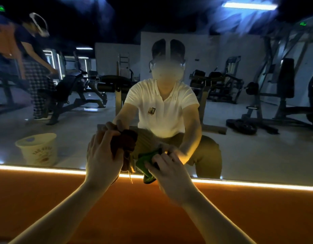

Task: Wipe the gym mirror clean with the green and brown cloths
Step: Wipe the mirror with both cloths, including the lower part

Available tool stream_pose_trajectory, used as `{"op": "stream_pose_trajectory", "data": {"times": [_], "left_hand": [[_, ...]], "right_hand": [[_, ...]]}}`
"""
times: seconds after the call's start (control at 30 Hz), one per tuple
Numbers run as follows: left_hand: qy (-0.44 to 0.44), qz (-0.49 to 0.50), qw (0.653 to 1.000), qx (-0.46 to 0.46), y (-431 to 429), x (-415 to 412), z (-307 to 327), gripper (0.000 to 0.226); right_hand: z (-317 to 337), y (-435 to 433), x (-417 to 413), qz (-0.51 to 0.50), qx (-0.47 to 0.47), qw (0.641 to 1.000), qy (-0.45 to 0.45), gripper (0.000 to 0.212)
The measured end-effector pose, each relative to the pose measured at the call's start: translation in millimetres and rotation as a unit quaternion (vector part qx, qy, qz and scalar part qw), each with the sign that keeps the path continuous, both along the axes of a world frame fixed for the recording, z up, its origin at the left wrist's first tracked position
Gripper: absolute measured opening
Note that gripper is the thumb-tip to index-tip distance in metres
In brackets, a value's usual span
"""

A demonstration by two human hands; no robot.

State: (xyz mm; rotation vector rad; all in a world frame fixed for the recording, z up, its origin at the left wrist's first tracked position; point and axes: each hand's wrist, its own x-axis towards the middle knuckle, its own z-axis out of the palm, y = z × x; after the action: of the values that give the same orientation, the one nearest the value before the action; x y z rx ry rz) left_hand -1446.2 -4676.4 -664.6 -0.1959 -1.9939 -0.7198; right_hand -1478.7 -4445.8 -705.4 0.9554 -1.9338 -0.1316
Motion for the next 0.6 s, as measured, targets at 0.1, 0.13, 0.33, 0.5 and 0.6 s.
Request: {"op": "stream_pose_trajectory", "data": {"times": [0.1, 0.13, 0.33, 0.5, 0.6], "left_hand": [[-0.004, 0.007, 1.000, -0.004, 1, -3, 0, 0.034], [-0.004, 0.009, 1.000, -0.004, 2, -4, -1, 0.034], [0.008, 0.006, 1.000, -0.020, -3, -2, -4, 0.030], [0.016, -0.004, 1.000, 0.007, -24, -1, -3, 0.032], [0.029, -0.010, 1.000, -0.005, -28, -3, -4, 0.031]], "right_hand": [[39, 35, -1, -0.077, -0.135, 0.988, -0.025, 0.023], [55, 46, -2, -0.114, -0.192, 0.975, -0.018, 0.026], [64, -1, -4, -0.168, -0.363, 0.916, 0.005, 0.061], [2, -54, -3, -0.059, -0.140, 0.988, 0.035, 0.057], [2, -30, -8, -0.043, -0.087, 0.994, 0.054, 0.038]]}}
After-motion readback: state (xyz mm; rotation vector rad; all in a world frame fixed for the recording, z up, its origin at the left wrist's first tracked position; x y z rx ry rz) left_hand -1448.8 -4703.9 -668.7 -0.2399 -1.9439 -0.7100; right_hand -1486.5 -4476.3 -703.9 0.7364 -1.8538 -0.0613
